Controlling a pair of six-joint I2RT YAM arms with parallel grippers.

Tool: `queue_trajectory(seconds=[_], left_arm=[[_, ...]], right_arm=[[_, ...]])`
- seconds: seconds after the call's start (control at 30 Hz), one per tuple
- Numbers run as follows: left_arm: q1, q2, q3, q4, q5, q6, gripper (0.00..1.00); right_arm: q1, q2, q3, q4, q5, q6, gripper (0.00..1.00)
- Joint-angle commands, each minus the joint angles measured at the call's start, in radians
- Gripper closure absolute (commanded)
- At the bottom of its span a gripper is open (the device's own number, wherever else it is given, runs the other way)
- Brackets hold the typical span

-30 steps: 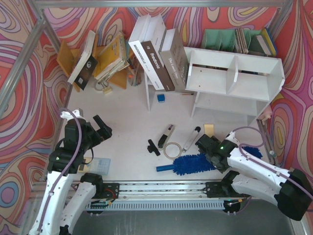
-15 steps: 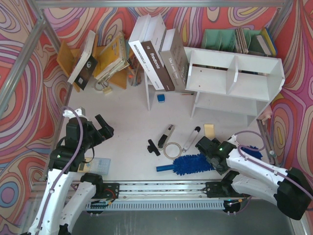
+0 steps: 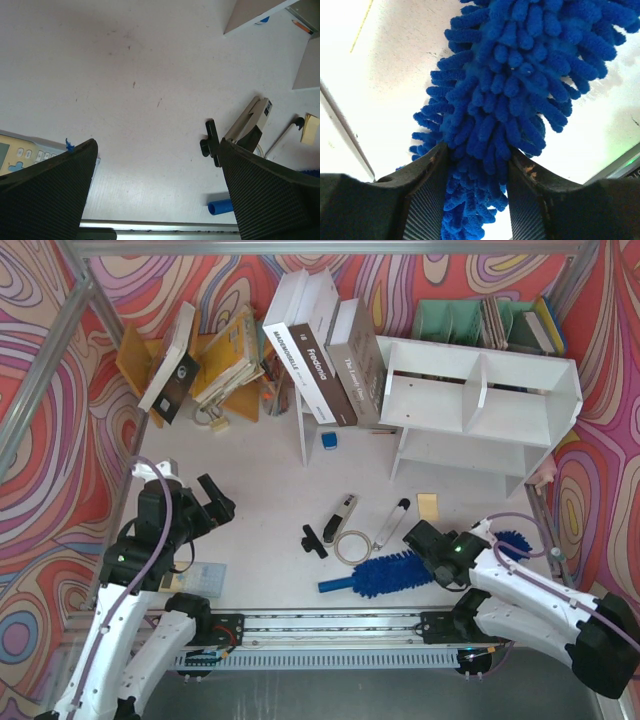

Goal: Dust the bookshelf with a duster

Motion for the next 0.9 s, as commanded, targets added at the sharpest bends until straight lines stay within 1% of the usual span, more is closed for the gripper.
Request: queue_trajectory(seconds=[0.0,0.13,0.2,0.3,0.4,0.5,0.53,0.63,0.8,0.87], left_arm=[[-0.028,0.005,-0.003,-0.011,-0.062,0.015,0.02],[-0.048,0.014,-0.006,-0.004,-0.061,0.014,0.02],[-0.067,0.014,-0.003,-0.004,-0.067,0.016,0.02],[-0.111,0.018,0.004,-0.011,-0.093,0.02,0.02],[-0.176,0.033,0.013,-0.023,-0.13,0.016,0.02],[-0.268,0.062,0.026,-0.038,-0.191,0.002,0.02],[-0.309,0.072,0.032,-0.042,-0.227,-0.005,0.02],[-0.45,0.122,0.062,-0.036,-0.354,-0.009,0.02],[-0.607,0.219,0.102,0.036,-0.396,0.006,0.02],[-0.672,0.261,0.123,0.06,-0.425,0.023,0.02]], right_arm=[[-0.007,-0.035,-0.013,-0.045,0.045,0.033,0.56],[-0.007,-0.054,-0.006,-0.056,0.056,0.034,0.66],[-0.007,-0.065,-0.004,-0.063,0.059,0.038,0.72],[-0.007,-0.086,-0.003,-0.074,0.064,0.045,0.81],[-0.007,-0.105,0.001,-0.086,0.07,0.047,0.85],[-0.007,-0.118,0.012,-0.1,0.076,0.049,0.89],[-0.007,-0.123,0.015,-0.104,0.079,0.048,0.92],[-0.007,-0.134,0.024,-0.11,0.089,0.042,0.95],[-0.007,-0.146,0.035,-0.12,0.099,0.044,1.0],[-0.007,-0.154,0.04,-0.126,0.108,0.046,1.0]])
